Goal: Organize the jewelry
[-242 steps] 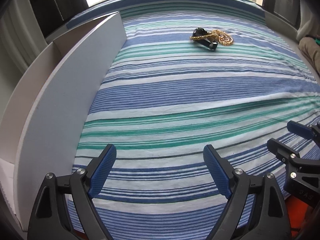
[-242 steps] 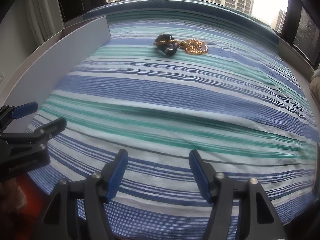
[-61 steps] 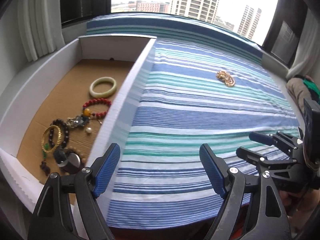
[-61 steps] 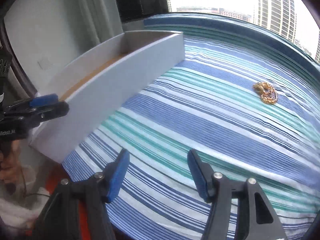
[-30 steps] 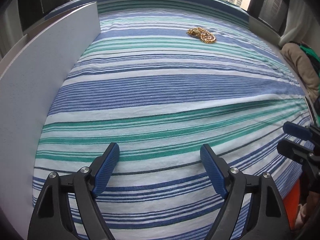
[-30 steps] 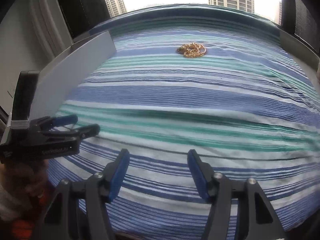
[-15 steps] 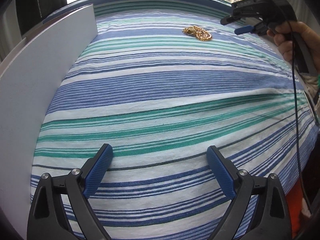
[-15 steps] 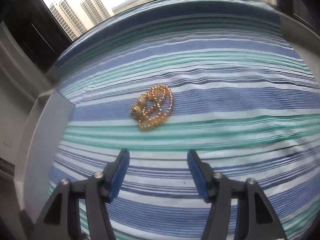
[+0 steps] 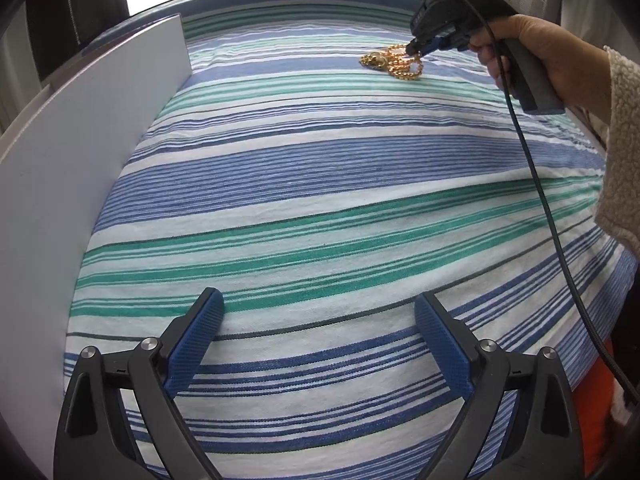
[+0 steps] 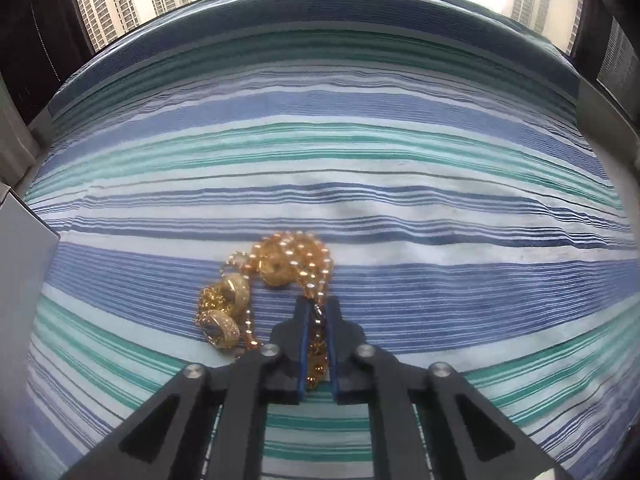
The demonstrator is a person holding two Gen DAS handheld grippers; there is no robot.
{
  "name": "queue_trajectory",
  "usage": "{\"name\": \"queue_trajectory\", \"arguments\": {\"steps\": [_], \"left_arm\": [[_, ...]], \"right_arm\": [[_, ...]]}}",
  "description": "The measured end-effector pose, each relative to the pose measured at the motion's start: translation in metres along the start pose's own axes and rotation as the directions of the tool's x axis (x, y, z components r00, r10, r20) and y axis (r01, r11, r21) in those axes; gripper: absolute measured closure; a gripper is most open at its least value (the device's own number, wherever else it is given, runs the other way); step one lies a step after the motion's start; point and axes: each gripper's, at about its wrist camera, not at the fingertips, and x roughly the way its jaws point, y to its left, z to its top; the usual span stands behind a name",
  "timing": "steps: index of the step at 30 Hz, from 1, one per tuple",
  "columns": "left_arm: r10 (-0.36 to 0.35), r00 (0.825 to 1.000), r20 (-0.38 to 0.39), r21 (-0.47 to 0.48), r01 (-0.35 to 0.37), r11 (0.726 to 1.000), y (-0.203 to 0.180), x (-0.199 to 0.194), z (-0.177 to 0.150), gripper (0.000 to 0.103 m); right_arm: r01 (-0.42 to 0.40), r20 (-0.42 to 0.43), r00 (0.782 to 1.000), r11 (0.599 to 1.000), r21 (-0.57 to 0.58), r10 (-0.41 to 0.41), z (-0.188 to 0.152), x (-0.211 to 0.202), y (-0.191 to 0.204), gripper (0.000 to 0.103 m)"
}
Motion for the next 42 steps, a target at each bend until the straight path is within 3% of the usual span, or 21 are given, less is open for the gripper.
{"name": "queue_trajectory", "arguments": {"steps": [6, 12, 18, 24, 29, 34, 35, 36, 38, 42], "left_arm": [[-0.006, 1.000, -0.001, -0.011, 0.006, 1.000, 0.000, -0.004, -0.003, 0.006], [-0.015, 1.000, -0.011, -0.024, 0.015, 1.000, 0.003, -0.007, -0.004, 0.006], [-0.065, 0.998, -0.021, -0.077, 0.063, 0.995, 0.013, -0.013, -0.006, 0.007], [-0.079, 0.996, -0.038, -0.108, 0.075, 0.991, 0.020, -0.015, -0.005, 0.007], [-0.072, 0.996, -0.046, -0.124, 0.066, 0.990, 0.025, -0.017, -0.007, 0.007], [-0.063, 0.997, -0.051, -0.135, 0.056, 0.989, 0.030, -0.019, -0.008, 0.007], [-0.061, 0.997, -0.051, -0.137, 0.053, 0.989, 0.031, -0.020, -0.008, 0.007], [-0.058, 0.997, -0.051, -0.139, 0.050, 0.989, 0.033, -0.020, -0.007, 0.007], [-0.052, 0.997, -0.049, -0.142, 0.045, 0.989, 0.035, -0.022, -0.007, 0.007], [-0.040, 0.998, -0.046, -0.138, 0.033, 0.990, 0.037, -0.026, -0.007, 0.007]], "right_arm": [[-0.118, 0.113, 0.987, 0.993, 0.014, 0.116, -0.005, -0.078, -0.015, 0.095], [-0.203, 0.177, 0.963, 0.979, -0.023, 0.204, -0.033, -0.147, -0.015, 0.095], [-0.259, 0.148, 0.952, 0.963, -0.071, 0.267, -0.076, -0.183, -0.002, 0.095], [-0.333, 0.071, 0.938, 0.940, -0.077, 0.339, -0.133, -0.184, 0.004, 0.095], [-0.294, 0.006, 0.956, 0.954, -0.053, 0.295, -0.167, -0.157, -0.008, 0.095], [-0.155, 0.031, 0.987, 0.987, -0.044, 0.157, -0.184, -0.148, -0.027, 0.092], [-0.128, 0.041, 0.991, 0.991, -0.047, 0.130, -0.186, -0.150, -0.029, 0.083], [-0.106, 0.056, 0.993, 0.993, -0.049, 0.109, -0.189, -0.152, -0.030, 0.065], [-0.073, 0.095, 0.993, 0.997, -0.040, 0.076, -0.194, -0.159, -0.033, 0.048], [-0.058, 0.139, 0.989, 0.998, -0.010, 0.059, -0.210, -0.174, -0.031, 0.047]]}}
